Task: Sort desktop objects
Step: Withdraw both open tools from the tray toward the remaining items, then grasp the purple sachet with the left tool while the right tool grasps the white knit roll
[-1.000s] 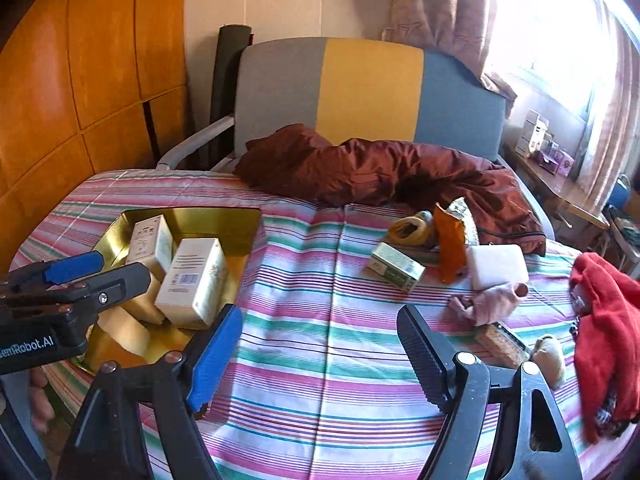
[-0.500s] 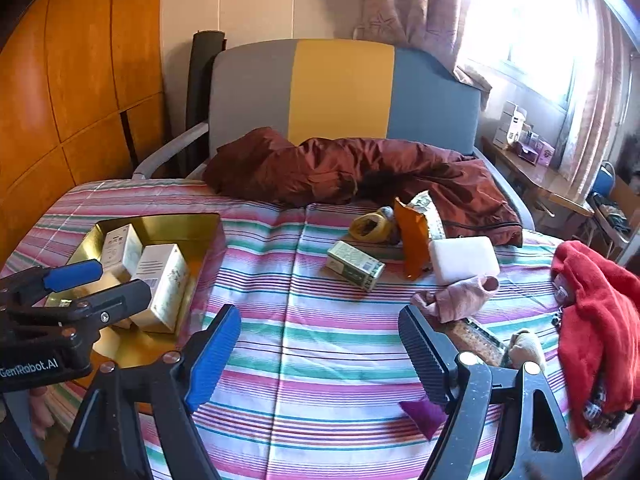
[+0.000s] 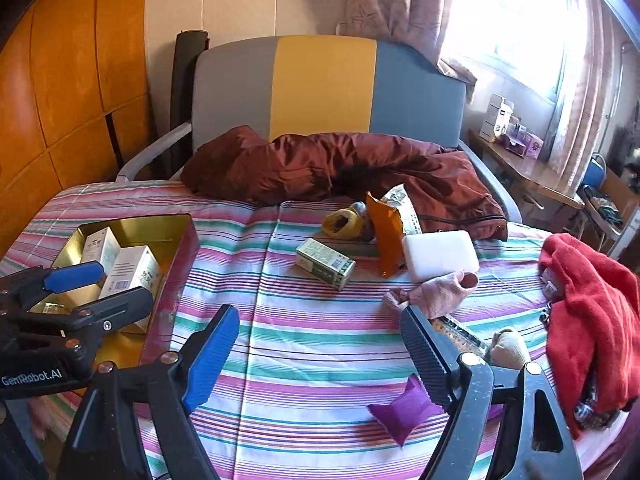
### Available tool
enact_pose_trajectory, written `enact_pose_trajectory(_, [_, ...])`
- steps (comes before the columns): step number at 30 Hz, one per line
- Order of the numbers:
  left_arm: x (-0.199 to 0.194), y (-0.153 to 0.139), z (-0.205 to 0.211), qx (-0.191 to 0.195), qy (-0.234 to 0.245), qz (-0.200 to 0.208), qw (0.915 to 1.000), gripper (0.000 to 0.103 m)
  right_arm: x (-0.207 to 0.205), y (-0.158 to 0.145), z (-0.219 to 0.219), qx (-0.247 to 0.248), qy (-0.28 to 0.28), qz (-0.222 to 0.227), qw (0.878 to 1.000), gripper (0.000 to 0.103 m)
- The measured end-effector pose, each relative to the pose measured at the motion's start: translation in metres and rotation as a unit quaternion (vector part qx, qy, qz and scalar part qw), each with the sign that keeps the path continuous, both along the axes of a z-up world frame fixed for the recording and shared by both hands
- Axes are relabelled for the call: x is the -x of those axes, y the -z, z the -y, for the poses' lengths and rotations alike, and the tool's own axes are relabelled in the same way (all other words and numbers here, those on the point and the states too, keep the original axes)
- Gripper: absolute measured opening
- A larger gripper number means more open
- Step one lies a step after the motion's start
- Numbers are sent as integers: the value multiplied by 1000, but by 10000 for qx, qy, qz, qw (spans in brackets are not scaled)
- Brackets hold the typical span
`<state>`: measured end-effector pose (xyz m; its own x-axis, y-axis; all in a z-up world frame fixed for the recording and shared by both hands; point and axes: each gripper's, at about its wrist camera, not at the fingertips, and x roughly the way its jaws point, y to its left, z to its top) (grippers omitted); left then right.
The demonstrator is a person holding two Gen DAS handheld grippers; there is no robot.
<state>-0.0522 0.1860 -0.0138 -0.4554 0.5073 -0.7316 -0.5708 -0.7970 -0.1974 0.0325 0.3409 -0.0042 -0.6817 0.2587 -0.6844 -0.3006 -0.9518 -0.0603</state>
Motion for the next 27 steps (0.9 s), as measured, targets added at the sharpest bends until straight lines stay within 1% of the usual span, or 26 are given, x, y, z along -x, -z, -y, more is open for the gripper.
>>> enact_pose_trajectory(21, [-3,6,-41,79,460,29,9989,85,-10,3,-39,-186,263,180,9993,83])
enact_pose_trajectory(24, [-3,8,-51,90,567,74,9983,85,-12,7,-50,-145,261,246,9993,83])
enact_pose_trajectory(27, [-6,11,-63,76,734,119,9972,85,-20,15,-76,46,328,293,9990,83])
